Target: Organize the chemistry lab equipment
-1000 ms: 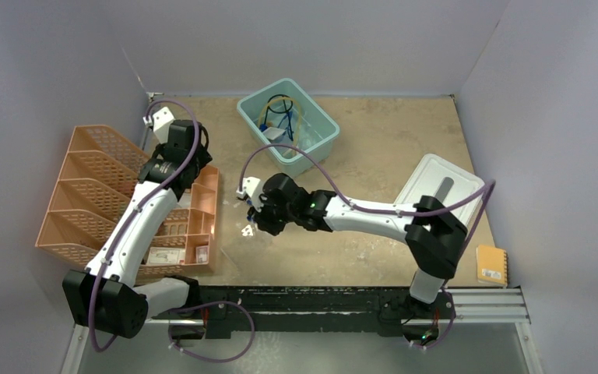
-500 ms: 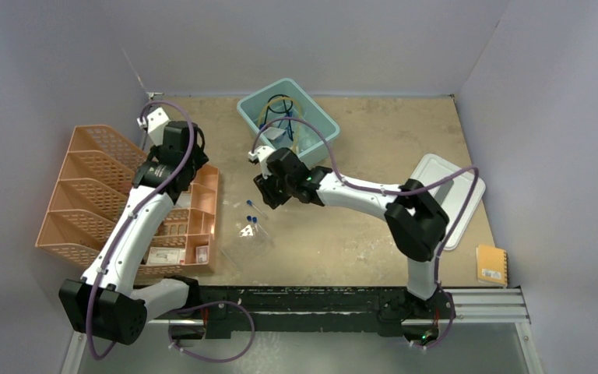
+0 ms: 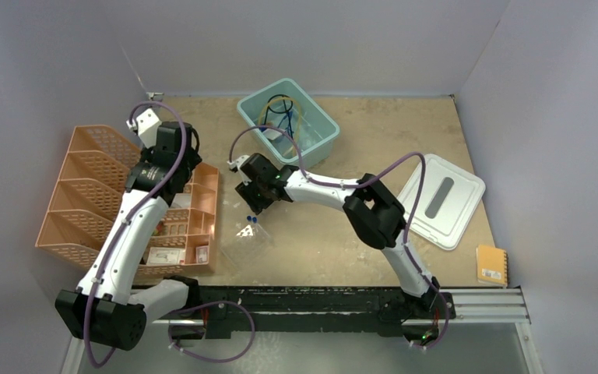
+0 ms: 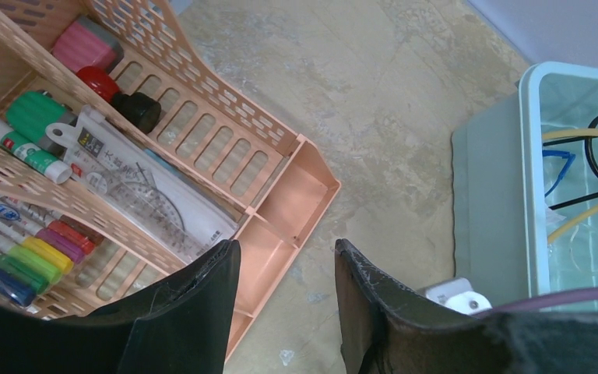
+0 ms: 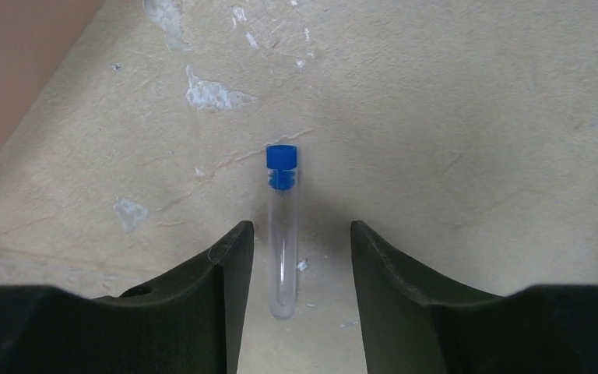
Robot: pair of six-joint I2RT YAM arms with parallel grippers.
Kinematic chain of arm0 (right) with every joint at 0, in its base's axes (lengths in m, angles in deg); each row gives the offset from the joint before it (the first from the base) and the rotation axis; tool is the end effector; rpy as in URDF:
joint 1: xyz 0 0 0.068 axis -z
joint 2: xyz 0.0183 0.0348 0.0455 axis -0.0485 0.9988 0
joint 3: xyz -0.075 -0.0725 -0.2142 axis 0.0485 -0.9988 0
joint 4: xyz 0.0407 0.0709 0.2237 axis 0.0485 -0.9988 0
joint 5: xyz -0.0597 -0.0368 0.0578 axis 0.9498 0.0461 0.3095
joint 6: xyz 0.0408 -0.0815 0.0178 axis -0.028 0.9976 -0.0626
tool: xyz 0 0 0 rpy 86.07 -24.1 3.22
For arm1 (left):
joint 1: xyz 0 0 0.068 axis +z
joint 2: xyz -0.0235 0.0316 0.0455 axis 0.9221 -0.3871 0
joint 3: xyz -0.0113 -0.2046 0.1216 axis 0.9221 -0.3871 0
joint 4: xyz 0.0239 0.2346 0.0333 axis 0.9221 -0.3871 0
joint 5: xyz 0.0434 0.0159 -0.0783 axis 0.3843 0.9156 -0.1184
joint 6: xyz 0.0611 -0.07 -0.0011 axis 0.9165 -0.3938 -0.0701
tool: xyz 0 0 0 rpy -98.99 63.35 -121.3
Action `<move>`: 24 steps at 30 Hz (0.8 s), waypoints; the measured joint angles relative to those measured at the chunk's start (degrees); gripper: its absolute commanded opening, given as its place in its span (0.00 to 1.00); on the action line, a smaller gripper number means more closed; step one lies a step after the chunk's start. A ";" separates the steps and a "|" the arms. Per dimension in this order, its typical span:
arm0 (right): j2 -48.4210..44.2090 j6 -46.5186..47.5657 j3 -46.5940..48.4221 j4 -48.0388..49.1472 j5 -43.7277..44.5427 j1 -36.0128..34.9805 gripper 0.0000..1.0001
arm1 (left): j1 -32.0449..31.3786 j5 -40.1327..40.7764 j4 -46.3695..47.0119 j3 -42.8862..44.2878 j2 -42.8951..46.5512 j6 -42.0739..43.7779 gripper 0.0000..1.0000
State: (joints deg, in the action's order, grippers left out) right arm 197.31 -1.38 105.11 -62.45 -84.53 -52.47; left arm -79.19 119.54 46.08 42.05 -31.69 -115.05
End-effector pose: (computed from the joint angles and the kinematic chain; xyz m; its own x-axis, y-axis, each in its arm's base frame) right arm 0.2804 0.4001 0.1275 -0.5160 -0.5160 -0.6838 -0.7490 0.6591 0.0679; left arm 0.2494 -0.0055 0.2987 -0.2828 -0.5381 -0.7941 -0.6156 0.7367 -0.2800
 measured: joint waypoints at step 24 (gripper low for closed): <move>-2.23 -3.26 -0.48 -1.79 2.62 1.25 0.06 | 0.31 -7.45 1.86 0.20 5.40 -0.96 0.55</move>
State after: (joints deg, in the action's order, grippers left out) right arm 195.08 -4.64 104.63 -64.24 -81.91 -51.22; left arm -78.89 112.08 47.94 42.25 -26.29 -116.01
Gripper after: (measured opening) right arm 0.129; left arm 0.538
